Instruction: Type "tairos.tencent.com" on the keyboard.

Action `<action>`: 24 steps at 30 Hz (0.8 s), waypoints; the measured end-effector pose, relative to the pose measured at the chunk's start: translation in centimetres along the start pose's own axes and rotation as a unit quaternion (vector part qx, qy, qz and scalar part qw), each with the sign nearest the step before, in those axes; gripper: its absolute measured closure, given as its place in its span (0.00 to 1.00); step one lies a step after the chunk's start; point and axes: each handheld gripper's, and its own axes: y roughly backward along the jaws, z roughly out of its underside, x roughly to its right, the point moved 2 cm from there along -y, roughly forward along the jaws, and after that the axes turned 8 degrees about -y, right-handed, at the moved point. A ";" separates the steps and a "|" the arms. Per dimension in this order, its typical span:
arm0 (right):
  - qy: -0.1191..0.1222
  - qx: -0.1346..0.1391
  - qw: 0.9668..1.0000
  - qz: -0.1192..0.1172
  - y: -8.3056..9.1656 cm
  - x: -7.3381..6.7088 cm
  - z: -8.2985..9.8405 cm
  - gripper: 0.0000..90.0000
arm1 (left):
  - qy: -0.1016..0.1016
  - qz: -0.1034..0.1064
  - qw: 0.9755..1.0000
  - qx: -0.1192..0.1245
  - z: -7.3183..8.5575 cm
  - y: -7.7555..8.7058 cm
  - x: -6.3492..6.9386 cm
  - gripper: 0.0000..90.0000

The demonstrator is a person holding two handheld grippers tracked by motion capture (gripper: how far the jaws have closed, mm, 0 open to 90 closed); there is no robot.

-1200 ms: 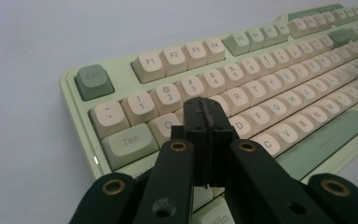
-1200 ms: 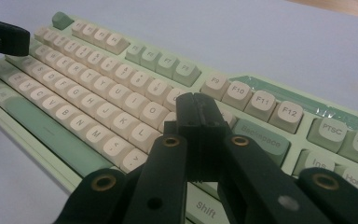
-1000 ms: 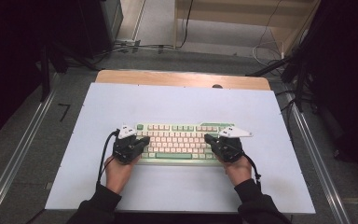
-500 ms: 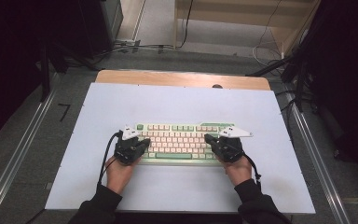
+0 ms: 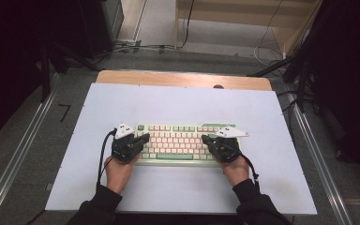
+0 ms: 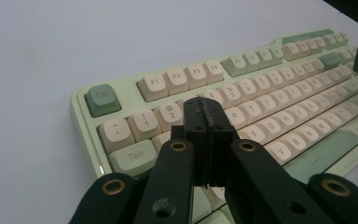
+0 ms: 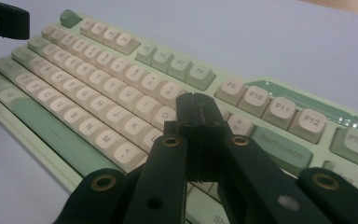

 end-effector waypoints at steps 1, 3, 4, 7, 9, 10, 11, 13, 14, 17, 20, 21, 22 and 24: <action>0.001 -0.002 1.000 -0.001 -0.2 -0.2 0.0 0.98 | -0.001 0.002 1.000 -0.001 0.0 -0.1 0.0 1.00; 0.003 -0.004 1.000 -0.004 -0.6 -0.4 -0.1 0.98 | -0.002 0.002 1.000 -0.003 0.0 -0.2 0.1 1.00; 0.005 -0.005 1.000 -0.004 -0.8 -0.5 -0.1 0.98 | -0.002 0.004 1.000 -0.003 0.0 -0.3 0.1 1.00; 0.007 -0.008 1.000 -0.007 -1.3 -0.8 -0.2 0.98 | -0.004 0.005 1.000 -0.001 -0.1 -0.4 0.2 1.00; 0.005 -0.009 1.000 -0.011 -1.6 -1.0 -0.2 0.98 | -0.004 0.005 1.000 0.000 -0.1 -0.4 0.2 1.00; 0.006 -0.009 1.000 -0.012 -1.7 -1.1 -0.3 0.98 | -0.003 0.006 1.000 0.001 -0.1 -0.4 0.2 1.00; 0.007 -0.010 1.000 -0.012 -1.9 -1.2 -0.3 0.98 | -0.002 0.007 1.000 0.002 -0.1 -0.4 0.2 1.00; 0.010 -0.013 1.000 -0.016 -2.3 -1.5 -0.4 0.98 | -0.003 0.007 1.000 0.001 -0.1 -0.4 0.3 1.00; 0.010 -0.014 1.000 -0.017 -2.4 -1.7 -0.4 0.98 | -0.003 0.007 1.000 0.001 -0.1 -0.4 0.3 1.00; 0.014 -0.015 1.000 -0.021 -2.7 -2.0 -0.6 0.98 | -0.004 0.008 1.000 0.000 -0.1 -0.5 0.3 1.00; 0.017 -0.015 0.999 -0.024 -3.0 -2.3 -0.7 0.98 | -0.004 0.007 1.000 0.000 -0.1 -0.5 0.3 1.00; 0.017 -0.017 0.999 -0.024 -3.2 -2.4 -0.8 0.98 | -0.004 0.007 1.000 0.000 -0.1 -0.5 0.3 1.00; 0.018 -0.018 0.999 -0.026 -3.3 -2.5 -0.8 0.98 | -0.004 0.008 1.000 0.000 -0.1 -0.5 0.3 1.00; 0.019 -0.019 0.999 -0.026 -3.6 -2.7 -0.8 0.98 | -0.004 0.008 1.000 -0.001 -0.1 -0.5 0.3 1.00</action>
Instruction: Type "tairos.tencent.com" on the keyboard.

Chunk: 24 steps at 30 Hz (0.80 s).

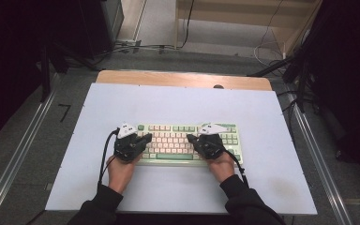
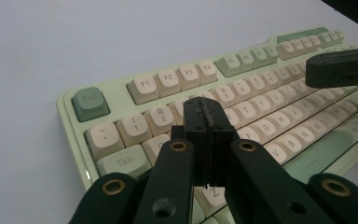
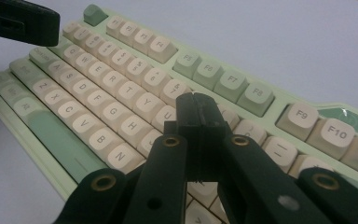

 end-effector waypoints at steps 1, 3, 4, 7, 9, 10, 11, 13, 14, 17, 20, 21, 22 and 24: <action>0.002 -0.001 1.000 0.000 -0.1 -0.1 0.0 0.98 | 0.000 0.000 1.000 0.000 0.0 0.0 0.0 1.00; 0.008 -0.005 1.000 0.001 -0.3 -0.2 0.0 0.98 | 0.001 0.000 1.000 0.001 0.0 0.0 0.0 1.00; 0.008 -0.007 1.000 0.002 -0.4 -0.2 0.1 0.98 | 0.001 0.000 1.000 0.001 0.0 0.0 0.0 1.00; 0.008 -0.010 1.000 0.002 -0.6 -0.2 0.1 0.98 | 0.000 0.001 1.000 0.001 0.0 0.0 0.0 1.00; 0.008 -0.012 1.000 0.004 -0.7 -0.2 0.1 0.98 | 0.001 0.001 1.000 0.000 0.0 0.0 0.0 1.00; 0.008 -0.012 1.000 0.005 -0.7 -0.2 0.1 0.98 | 0.000 0.002 1.000 0.000 0.0 0.0 0.1 1.00; 0.011 -0.012 1.000 0.004 -0.8 -0.2 0.1 0.98 | 0.000 0.002 1.000 0.000 0.0 0.0 0.1 1.00; 0.011 -0.014 1.000 0.006 -1.0 -0.2 0.1 0.98 | 0.000 0.003 1.000 0.000 0.0 -0.1 0.1 1.00; 0.011 -0.015 1.000 0.006 -1.0 -0.2 0.1 0.98 | 0.000 0.003 1.000 0.000 0.0 -0.1 0.1 1.00; 0.011 -0.017 1.000 0.006 -1.2 -0.1 0.1 0.98 | 0.001 0.005 1.000 0.000 0.0 -0.1 0.1 1.00; 0.011 -0.019 1.000 0.006 -1.3 -0.2 0.1 0.98 | 0.000 0.005 1.000 -0.001 0.0 -0.1 0.1 1.00; 0.013 -0.020 1.000 0.007 -1.4 -0.2 0.1 0.98 | 0.000 0.006 1.000 -0.001 0.0 -0.1 0.1 1.00; 0.013 -0.022 1.000 0.006 -1.5 -0.2 0.1 0.98 | 0.001 0.006 1.000 -0.001 0.0 -0.1 0.1 1.00; 0.014 -0.030 0.999 0.010 -1.7 -0.2 0.2 0.98 | 0.000 0.006 1.000 -0.001 0.0 -0.1 0.2 1.00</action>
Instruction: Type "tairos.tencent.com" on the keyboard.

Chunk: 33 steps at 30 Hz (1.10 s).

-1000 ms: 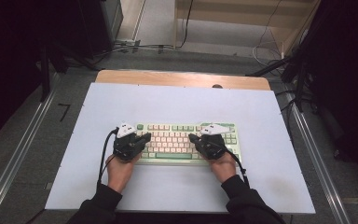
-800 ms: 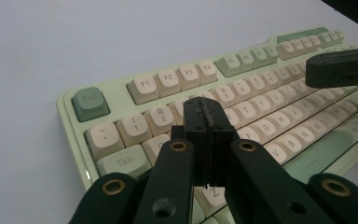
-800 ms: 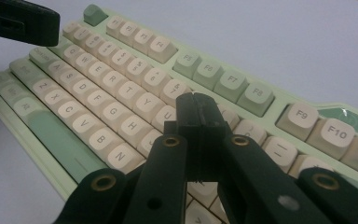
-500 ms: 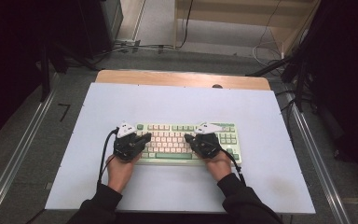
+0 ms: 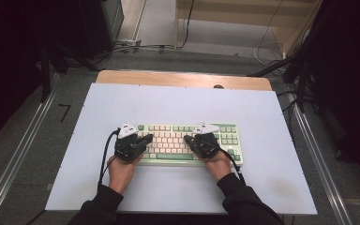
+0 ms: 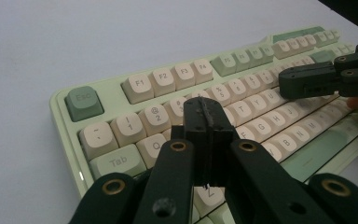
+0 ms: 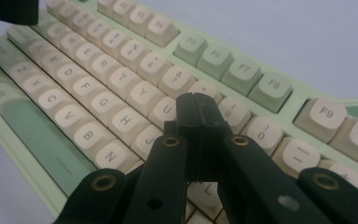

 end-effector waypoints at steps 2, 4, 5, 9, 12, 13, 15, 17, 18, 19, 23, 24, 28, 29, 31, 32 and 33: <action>-0.003 -0.003 1.000 -0.001 0.0 0.0 0.0 0.98 | 0.000 0.000 1.000 0.000 0.0 0.0 0.0 1.00; -0.003 -0.002 1.000 -0.001 0.2 -0.1 -0.1 0.98 | 0.000 0.000 1.000 0.000 0.0 -0.1 0.1 1.00; -0.002 0.006 1.000 -0.002 0.5 -0.1 -0.3 0.98 | 0.000 0.000 1.000 0.001 0.0 -0.1 0.1 1.00; -0.003 0.016 1.000 -0.005 1.0 -0.2 -0.6 0.98 | 0.001 0.000 1.000 0.002 0.0 -0.1 0.1 1.00; -0.009 0.019 1.000 -0.006 1.2 0.1 -0.7 0.98 | -0.001 0.001 1.000 0.000 0.0 -0.1 0.1 1.00; -0.010 0.019 1.000 -0.006 1.2 0.2 -0.7 0.98 | -0.002 0.001 1.000 0.000 0.0 -0.1 0.1 1.00; -0.011 0.021 1.000 -0.006 1.3 0.3 -0.7 0.98 | -0.001 0.001 1.000 0.000 0.0 -0.1 0.1 1.00; -0.015 0.023 1.000 -0.007 1.5 0.4 -0.8 0.98 | -0.002 0.001 1.000 0.001 0.0 -0.1 0.2 1.00; -0.015 0.025 1.000 -0.007 1.5 0.4 -0.8 0.98 | -0.002 0.001 1.000 0.001 0.0 -0.1 0.2 1.00; -0.014 0.025 1.000 -0.007 1.6 0.4 -0.8 0.98 | -0.003 0.002 1.000 0.000 0.0 -0.2 0.2 1.00; -0.017 0.025 1.000 -0.007 1.7 0.5 -0.7 0.98 | -0.004 0.004 1.000 -0.002 0.0 -0.3 0.3 1.00; -0.017 0.025 1.000 -0.006 1.8 0.5 -0.7 0.98 | -0.004 0.004 1.000 -0.002 0.0 -0.3 0.3 1.00; -0.017 0.025 1.000 -0.006 1.9 0.6 -0.6 0.98 | -0.006 0.006 1.000 -0.002 0.0 -0.4 0.4 1.00; -0.016 0.026 1.000 -0.007 2.0 0.6 -0.6 0.98 | -0.005 0.006 1.000 -0.002 0.0 -0.5 0.4 1.00; -0.017 0.025 1.000 -0.006 2.0 0.6 -0.5 0.98 | -0.007 0.007 1.000 -0.002 0.0 -0.5 0.5 1.00; -0.018 0.025 1.000 -0.006 2.1 0.6 -0.5 0.98 | -0.007 0.006 1.000 -0.001 0.0 -0.5 0.6 1.00; -0.018 0.026 0.999 -0.006 2.1 0.6 -0.5 0.98 | -0.008 0.007 1.000 -0.001 -0.1 -0.5 0.6 1.00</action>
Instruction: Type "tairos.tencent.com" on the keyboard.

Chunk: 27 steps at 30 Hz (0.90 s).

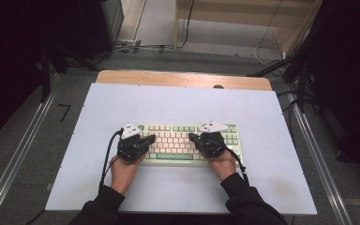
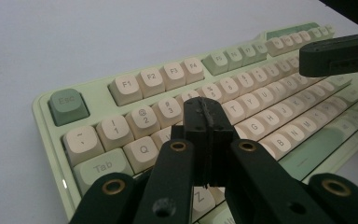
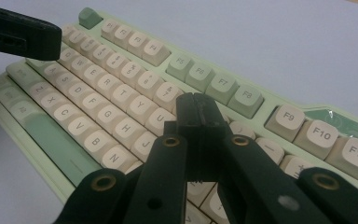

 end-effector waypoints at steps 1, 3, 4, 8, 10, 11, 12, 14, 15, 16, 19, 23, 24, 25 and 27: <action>0.000 0.000 1.000 0.001 0.1 0.0 0.0 0.98 | -0.001 0.001 1.000 0.001 0.0 0.0 0.0 1.00; 0.000 0.000 1.000 0.000 0.1 0.0 0.0 0.98 | 0.000 0.000 1.000 -0.001 -0.1 -0.1 0.1 1.00; 0.001 0.001 1.000 0.001 0.2 0.0 0.0 0.98 | -0.002 0.001 1.000 -0.001 -0.1 -0.2 0.1 1.00; 0.000 0.003 1.000 0.000 0.3 0.1 -0.1 0.98 | -0.001 0.001 1.000 0.001 -0.3 -0.5 0.4 1.00; 0.000 0.004 1.000 0.000 0.3 0.1 -0.1 0.98 | -0.003 0.003 1.000 0.002 -0.5 -0.6 0.5 1.00; 0.000 0.004 1.000 0.000 0.3 0.1 -0.1 0.98 | -0.004 0.004 1.000 0.003 -0.6 -0.7 0.6 1.00; 0.000 0.004 1.000 0.000 0.3 0.2 -0.1 0.98 | -0.004 0.005 1.000 0.002 -0.6 -0.9 0.7 1.00; -0.001 0.004 1.000 -0.001 0.3 0.2 -0.1 0.98 | -0.007 0.005 1.000 0.001 -0.7 -1.3 0.9 1.00; -0.002 0.004 1.000 0.000 0.4 0.2 -0.1 0.98 | -0.008 0.004 1.000 0.000 -0.8 -1.5 1.0 1.00; -0.002 0.004 1.000 0.000 0.4 0.2 -0.1 0.98 | -0.008 0.004 1.000 -0.001 -0.8 -1.6 1.0 1.00; -0.001 0.003 1.000 0.000 0.3 0.2 -0.1 0.98 | -0.011 0.004 1.000 -0.003 -0.9 -2.1 1.2 1.00; -0.002 0.003 1.000 0.001 0.3 0.2 0.0 0.98 | -0.014 0.005 1.000 -0.007 -1.0 -2.6 1.4 1.00; -0.002 0.003 1.000 0.001 0.3 0.2 0.0 0.98 | -0.014 0.005 1.000 -0.007 -1.0 -2.8 1.4 1.00; -0.002 0.002 1.000 0.001 0.3 0.2 0.0 0.98 | -0.016 0.006 1.000 -0.010 -1.0 -2.9 1.5 1.00; -0.002 0.003 1.000 0.001 0.3 0.2 0.0 0.98 | -0.018 0.006 1.000 -0.015 -0.9 -3.2 1.5 1.00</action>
